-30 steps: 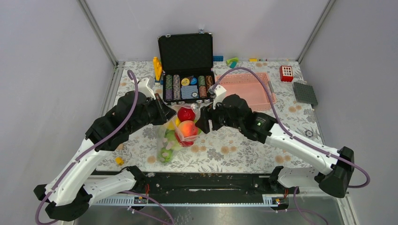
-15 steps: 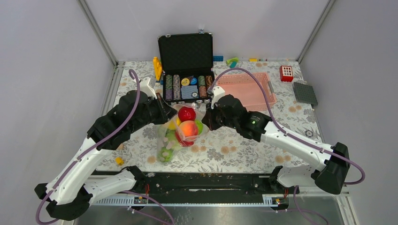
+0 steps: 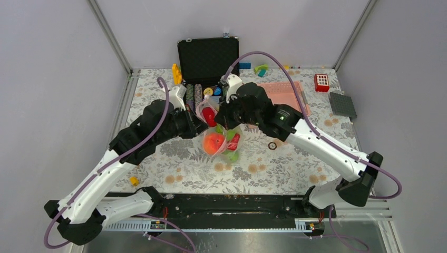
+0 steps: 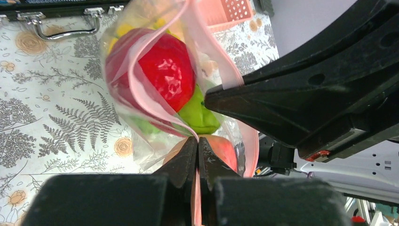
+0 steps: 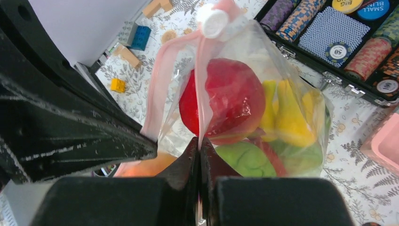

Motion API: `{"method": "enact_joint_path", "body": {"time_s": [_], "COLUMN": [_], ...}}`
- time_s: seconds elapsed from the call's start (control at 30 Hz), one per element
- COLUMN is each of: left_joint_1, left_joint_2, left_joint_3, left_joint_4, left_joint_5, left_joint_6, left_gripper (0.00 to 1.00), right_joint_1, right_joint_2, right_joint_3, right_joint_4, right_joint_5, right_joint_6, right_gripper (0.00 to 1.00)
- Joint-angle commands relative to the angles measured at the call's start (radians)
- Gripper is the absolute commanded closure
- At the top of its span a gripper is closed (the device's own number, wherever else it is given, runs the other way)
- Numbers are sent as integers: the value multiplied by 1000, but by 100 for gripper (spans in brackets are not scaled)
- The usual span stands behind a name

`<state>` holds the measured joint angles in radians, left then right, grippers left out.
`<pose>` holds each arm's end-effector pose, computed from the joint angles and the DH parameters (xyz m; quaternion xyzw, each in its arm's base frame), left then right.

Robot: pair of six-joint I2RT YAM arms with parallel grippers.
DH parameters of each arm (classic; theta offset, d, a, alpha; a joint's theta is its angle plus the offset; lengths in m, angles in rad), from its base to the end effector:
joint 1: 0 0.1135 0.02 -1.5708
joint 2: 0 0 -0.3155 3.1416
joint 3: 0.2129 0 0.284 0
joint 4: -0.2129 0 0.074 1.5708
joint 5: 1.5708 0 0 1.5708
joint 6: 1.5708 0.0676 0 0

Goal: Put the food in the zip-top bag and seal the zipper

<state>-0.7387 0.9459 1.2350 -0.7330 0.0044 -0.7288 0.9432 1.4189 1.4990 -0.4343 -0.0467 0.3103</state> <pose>0.1567 -0.1431 0.4452 0.0054 0.8454 -0.3591 0.3954 0.2188 0.3069 0.4583 -0.2680 0.7755 0.3506 0.4515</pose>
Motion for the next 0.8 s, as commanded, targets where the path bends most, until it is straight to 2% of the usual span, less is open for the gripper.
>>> {"method": "enact_joint_path", "body": {"time_s": [0.0, 0.2, 0.3, 0.37, 0.43, 0.77], "left_joint_1": [1, 0, 1, 0, 0, -1], "left_joint_2": [11, -21, -39, -49, -45, 40], "left_joint_3": [2, 24, 41, 38, 38, 27], "left_joint_4": [125, 28, -39, -58, -51, 117], "left_joint_5": [87, -107, -209, -229, -209, 67], "left_joint_6": [11, 22, 20, 21, 27, 60], "left_gripper": [100, 100, 100, 100, 100, 100], "right_joint_1": [0, -29, -78, -88, -89, -90], "right_joint_2": [45, 29, 12, 4, 2, 22], "right_joint_3": [129, 154, 146, 143, 150, 212], "right_joint_4": [-86, -244, -290, -296, -291, -230], "right_joint_5": [15, 196, 225, 232, 209, 0], "right_joint_6": [-64, -155, -179, -198, -212, -208], "right_gripper": [100, 98, 99, 98, 98, 100]}}
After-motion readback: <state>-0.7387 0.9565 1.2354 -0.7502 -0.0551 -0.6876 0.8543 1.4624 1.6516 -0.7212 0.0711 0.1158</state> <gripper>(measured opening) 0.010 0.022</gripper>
